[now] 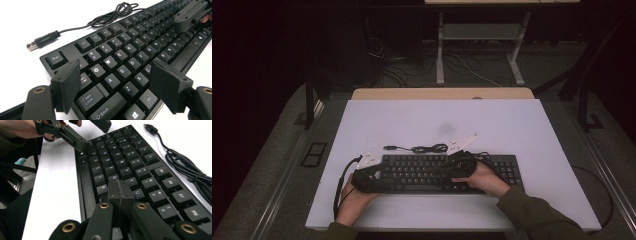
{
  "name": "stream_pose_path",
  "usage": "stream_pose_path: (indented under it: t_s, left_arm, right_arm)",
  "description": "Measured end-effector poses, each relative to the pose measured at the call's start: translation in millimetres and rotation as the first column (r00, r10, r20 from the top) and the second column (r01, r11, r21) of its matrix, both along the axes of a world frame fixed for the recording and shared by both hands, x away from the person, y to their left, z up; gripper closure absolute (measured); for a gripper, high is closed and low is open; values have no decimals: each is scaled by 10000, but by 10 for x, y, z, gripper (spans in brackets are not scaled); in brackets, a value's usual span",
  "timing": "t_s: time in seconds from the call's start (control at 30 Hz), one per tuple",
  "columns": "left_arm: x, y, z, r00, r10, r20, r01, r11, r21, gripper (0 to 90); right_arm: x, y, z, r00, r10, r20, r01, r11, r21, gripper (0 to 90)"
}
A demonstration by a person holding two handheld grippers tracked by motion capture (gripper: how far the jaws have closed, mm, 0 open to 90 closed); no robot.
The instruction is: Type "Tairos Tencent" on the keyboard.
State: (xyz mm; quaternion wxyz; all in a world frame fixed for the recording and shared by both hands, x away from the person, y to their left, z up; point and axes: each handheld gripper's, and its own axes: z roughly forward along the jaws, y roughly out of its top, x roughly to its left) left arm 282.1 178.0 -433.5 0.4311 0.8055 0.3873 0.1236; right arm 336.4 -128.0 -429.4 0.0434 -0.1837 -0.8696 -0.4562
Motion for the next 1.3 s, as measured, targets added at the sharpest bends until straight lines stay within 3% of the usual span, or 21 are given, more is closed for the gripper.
stream_pose_path:
  t_s: [0.27, 0.57, 1.3]
  left_arm:
    - [-30, 35, 0, 9997, 261, 22, -261, 9996, 47, 175]
    - [-42, 51, 1, 9995, 313, 35, -313, 9995, 27, 176]
    - [-42, 50, 0, 9994, 331, 53, -331, 9995, 11, 177]
  right_arm:
    - [-7, 92, -32, 9995, 317, -40, -317, 9993, -179, 893]
    - [-21, 150, -72, 9984, 546, -132, -551, 9977, -398, 893]
    - [-18, 173, -118, 9965, 821, 154, -802, 9921, -969, 894]
